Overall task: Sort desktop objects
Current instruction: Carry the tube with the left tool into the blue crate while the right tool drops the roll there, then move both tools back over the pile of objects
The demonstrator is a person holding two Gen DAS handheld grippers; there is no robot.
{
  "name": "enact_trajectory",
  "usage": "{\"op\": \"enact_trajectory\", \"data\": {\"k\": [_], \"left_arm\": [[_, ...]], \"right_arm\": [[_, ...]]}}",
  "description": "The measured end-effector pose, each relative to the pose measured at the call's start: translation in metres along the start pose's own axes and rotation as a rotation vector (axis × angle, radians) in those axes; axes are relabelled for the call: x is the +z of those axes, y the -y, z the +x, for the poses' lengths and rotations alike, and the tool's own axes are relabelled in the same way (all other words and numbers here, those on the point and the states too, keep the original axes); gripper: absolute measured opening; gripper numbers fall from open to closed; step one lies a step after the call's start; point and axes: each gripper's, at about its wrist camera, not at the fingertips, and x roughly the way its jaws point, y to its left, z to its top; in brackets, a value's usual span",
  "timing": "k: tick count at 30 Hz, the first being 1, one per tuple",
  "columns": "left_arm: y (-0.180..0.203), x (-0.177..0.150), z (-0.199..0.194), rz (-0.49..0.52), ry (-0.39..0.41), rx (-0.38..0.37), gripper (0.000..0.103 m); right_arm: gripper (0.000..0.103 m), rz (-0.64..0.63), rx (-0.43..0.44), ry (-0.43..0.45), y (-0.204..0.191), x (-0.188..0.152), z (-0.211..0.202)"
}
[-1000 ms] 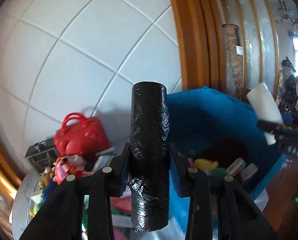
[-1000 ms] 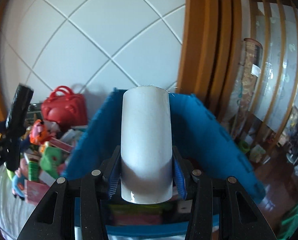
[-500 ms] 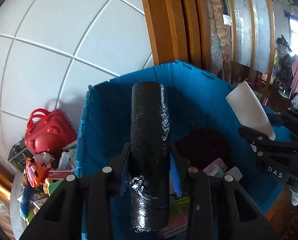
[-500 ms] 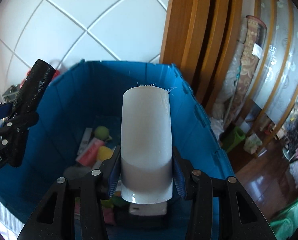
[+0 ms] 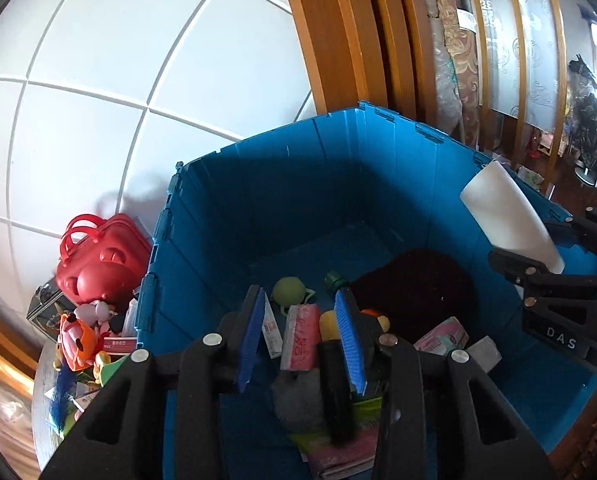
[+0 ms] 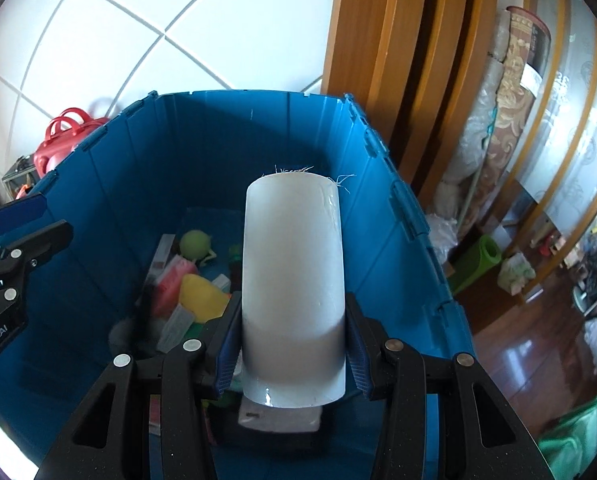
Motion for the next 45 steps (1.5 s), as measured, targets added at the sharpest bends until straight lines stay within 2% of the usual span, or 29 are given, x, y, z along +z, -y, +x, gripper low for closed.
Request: {"op": "enact_trajectory", "data": {"k": [4,5,6,7,10,13,15,19,22,25,30,35,39,41,45], "left_arm": [[-0.003,-0.005,0.003,-0.024,-0.015,-0.013,0.037],[-0.004,-0.007,0.003,-0.03,-0.015,-0.019,0.037],[-0.005,-0.008,0.002,-0.035,-0.014,-0.022,0.037],[-0.007,-0.009,0.0,-0.042,-0.01,-0.027,0.037],[-0.017,-0.015,-0.012,-0.082,0.015,-0.051,0.037],[-0.03,-0.022,-0.033,-0.124,0.077,-0.061,0.037],[-0.04,-0.03,-0.049,-0.148,0.13,-0.061,0.037],[-0.068,-0.05,-0.079,-0.211,0.229,-0.003,0.063],[-0.092,-0.07,-0.097,-0.256,0.266,0.06,0.071],[-0.122,-0.093,-0.108,-0.301,0.268,0.123,0.071],[-0.183,-0.141,-0.124,-0.377,0.248,0.259,0.071],[-0.253,-0.198,-0.138,-0.454,0.194,0.376,0.071],[-0.298,-0.243,-0.14,-0.503,0.114,0.44,0.071],[-0.319,-0.268,-0.134,-0.528,0.06,0.458,0.071],[-0.35,-0.316,-0.11,-0.555,-0.047,0.466,0.071]], "right_arm": [[0.049,-0.003,-0.02,0.021,0.003,0.003,-0.003],[0.056,-0.003,-0.024,0.026,0.003,0.003,-0.004],[0.069,0.001,-0.023,0.03,0.004,0.003,-0.005],[0.075,0.0,-0.024,0.038,0.004,0.003,-0.007],[0.083,-0.005,-0.028,0.073,0.001,0.0,-0.018],[0.09,0.007,-0.012,0.117,-0.002,-0.004,-0.032],[0.103,0.011,0.001,0.151,-0.005,-0.005,-0.041],[0.103,0.007,0.075,0.235,-0.022,-0.01,-0.063],[0.103,0.004,0.153,0.297,-0.044,-0.01,-0.078],[0.103,-0.014,0.2,0.336,-0.069,-0.01,-0.088],[0.103,-0.045,0.352,0.404,-0.126,-0.011,-0.107],[0.103,-0.107,0.481,0.486,-0.203,-0.012,-0.129],[0.103,-0.13,0.57,0.518,-0.262,-0.016,-0.137],[0.103,-0.161,0.603,0.493,-0.293,-0.018,-0.133],[0.103,-0.218,0.665,0.372,-0.349,-0.031,-0.108]]}}
